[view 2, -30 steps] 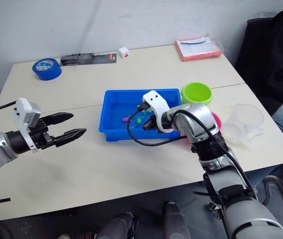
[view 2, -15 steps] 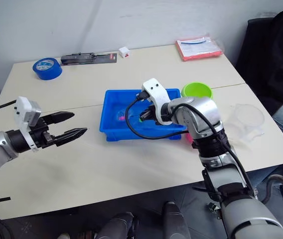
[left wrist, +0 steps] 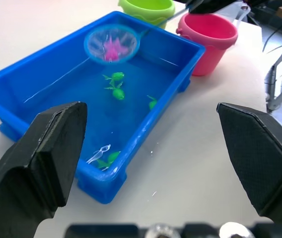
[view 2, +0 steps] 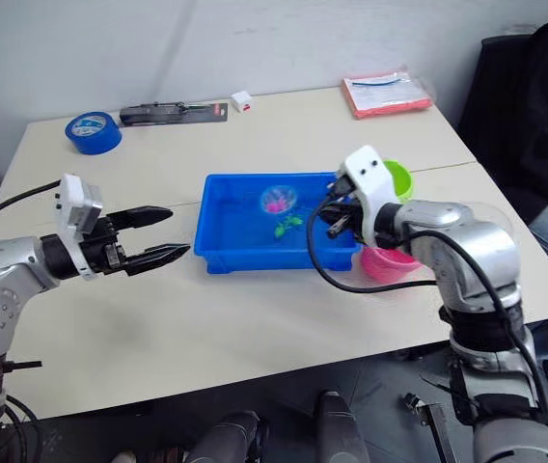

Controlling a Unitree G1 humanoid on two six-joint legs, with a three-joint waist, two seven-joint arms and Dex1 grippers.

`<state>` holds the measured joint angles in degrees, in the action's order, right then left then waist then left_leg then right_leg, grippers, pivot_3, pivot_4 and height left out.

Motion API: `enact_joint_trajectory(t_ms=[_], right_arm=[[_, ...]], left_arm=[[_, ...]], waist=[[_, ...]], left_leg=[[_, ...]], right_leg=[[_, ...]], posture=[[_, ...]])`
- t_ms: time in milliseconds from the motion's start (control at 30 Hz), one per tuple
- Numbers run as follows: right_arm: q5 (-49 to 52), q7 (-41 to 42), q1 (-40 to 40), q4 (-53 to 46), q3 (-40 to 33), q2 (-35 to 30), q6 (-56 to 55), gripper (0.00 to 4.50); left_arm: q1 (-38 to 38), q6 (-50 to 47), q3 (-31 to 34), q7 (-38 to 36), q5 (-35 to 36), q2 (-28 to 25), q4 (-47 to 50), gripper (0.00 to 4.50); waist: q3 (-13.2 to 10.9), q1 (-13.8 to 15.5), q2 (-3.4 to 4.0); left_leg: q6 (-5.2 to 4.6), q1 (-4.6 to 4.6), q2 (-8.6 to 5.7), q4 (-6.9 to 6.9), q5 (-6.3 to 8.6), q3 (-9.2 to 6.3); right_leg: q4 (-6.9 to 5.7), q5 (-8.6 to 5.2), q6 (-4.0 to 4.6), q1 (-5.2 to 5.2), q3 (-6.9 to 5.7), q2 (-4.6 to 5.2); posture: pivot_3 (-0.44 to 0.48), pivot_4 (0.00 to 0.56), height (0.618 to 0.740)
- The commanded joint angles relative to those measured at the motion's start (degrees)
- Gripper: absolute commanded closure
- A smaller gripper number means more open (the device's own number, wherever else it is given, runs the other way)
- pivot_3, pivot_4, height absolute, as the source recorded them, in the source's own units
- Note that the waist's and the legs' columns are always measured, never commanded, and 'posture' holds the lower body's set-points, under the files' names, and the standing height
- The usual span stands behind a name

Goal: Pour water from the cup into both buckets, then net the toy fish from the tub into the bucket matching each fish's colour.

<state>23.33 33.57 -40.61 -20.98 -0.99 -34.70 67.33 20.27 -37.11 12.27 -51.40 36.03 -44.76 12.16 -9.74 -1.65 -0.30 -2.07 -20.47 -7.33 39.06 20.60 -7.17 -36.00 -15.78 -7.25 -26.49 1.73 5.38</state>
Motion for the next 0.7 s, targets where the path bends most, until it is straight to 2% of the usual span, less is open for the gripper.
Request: enact_joint_trajectory(t_ms=[33,267,367,600,700], right_arm=[[2.2,0.4,1.9,-5.1,-6.3,-2.7,-0.8,3.71],[6.6,0.0,9.0,-12.2,-20.3,-8.7,5.0,3.71],[6.9,0.3,14.5,-16.3,-26.5,-12.8,6.3,3.71],[9.6,1.4,23.9,-22.3,-37.2,-16.8,9.5,3.71],[8.5,2.2,30.9,-25.9,-41.0,-18.8,8.8,3.71]], left_arm=[[2.9,2.3,-2.0,-1.7,-0.7,1.2,-1.7,0.0],[11.0,5.5,-7.7,-6.4,-3.1,3.6,-9.1,0.0],[14.8,7.3,-9.4,-8.9,-4.5,4.3,-13.1,0.0],[17.6,9.1,-10.6,-11.6,-6.2,5.3,-16.8,0.0],[18.0,9.3,-10.8,-12.3,-6.7,5.6,-17.5,0.0]], waist=[[0.0,0.3,0.0],[0.0,1.7,0.0],[0.0,2.2,-0.01],[0.0,2.8,0.0],[0.0,3.1,-0.01]], left_leg=[[0.0,0.0,0.01,0.0,0.0,-0.01],[-0.01,0.0,-0.02,0.05,0.0,0.0],[-0.01,-0.01,-0.01,0.07,0.0,0.01],[-0.02,0.01,0.0,0.07,-0.01,0.1],[-0.02,0.02,0.0,0.08,-0.01,0.1]], right_leg=[[0.0,0.0,0.0,0.0,-0.01,0.0],[0.01,0.0,0.0,0.02,0.0,0.01],[0.02,0.0,0.0,0.02,-0.01,0.01],[0.02,0.01,-0.01,0.01,0.07,0.01],[0.03,0.0,-0.01,0.01,0.09,0.01]], posture=[[0.0,0.15,0.74],[0.0,0.15,0.74],[0.0,0.15,0.74],[0.0,0.15,0.74],[0.0,0.15,0.74]])
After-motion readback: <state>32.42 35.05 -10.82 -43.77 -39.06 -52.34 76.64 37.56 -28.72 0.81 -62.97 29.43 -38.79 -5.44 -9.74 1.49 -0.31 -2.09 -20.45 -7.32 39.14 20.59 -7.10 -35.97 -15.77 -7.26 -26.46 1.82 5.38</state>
